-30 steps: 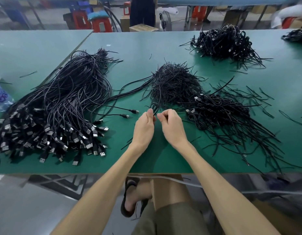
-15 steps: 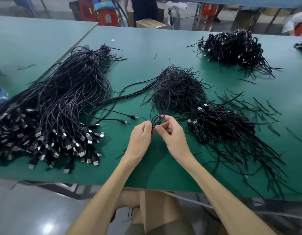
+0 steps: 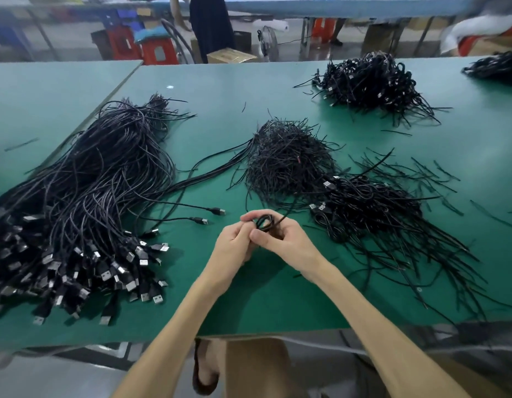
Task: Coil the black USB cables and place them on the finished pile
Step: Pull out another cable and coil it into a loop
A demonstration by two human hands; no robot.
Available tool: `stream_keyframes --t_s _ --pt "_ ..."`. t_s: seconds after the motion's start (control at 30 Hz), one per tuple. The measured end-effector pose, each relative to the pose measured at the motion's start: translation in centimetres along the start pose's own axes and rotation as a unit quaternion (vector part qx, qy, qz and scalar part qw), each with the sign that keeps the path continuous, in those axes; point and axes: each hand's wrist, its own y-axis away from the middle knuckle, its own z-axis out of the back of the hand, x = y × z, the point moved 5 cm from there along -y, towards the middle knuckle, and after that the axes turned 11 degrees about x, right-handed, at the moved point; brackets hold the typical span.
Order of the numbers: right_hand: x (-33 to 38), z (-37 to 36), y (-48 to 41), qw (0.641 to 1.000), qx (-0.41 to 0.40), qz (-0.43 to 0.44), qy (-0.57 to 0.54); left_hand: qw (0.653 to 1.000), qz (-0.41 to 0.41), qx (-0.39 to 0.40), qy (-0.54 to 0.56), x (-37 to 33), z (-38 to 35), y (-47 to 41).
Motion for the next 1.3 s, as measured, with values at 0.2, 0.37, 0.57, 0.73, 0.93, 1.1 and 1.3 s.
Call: stream_keyframes --t_s 0.2,0.37,0.57,0.73,0.93,1.1,1.3 --pt "-0.7 -0.4 0.0 1.000 -0.024 -0.013 0.003 1.000 -0.019 0.005 0.019 0.2 0.2 0.3" --pt "-0.3 0.5 -0.1 0.993 -0.093 -0.023 0.066 0.999 -0.033 -0.001 0.035 -0.8 -0.1 -0.1" --pt "-0.6 0.2 -0.3 0.984 -0.131 -0.047 0.111 0.999 -0.011 -0.049 -0.006 -0.2 0.5 -0.1" --pt "-0.7 1.0 0.2 0.981 -0.153 -0.054 0.103 0.998 -0.011 -0.053 -0.017 -0.3 0.2 -0.4" --pt "-0.7 0.7 0.2 0.989 -0.118 -0.037 0.084 0.998 -0.019 -0.051 -0.022 -0.2 0.0 -0.4" --pt "0.2 0.2 0.3 0.991 -0.096 -0.001 0.092 0.997 -0.038 -0.066 -0.008 -0.2 0.3 -0.1" --pt "0.3 0.7 0.6 0.981 -0.150 0.012 0.119 0.996 -0.025 -0.088 -0.014 0.3 0.2 -0.6"
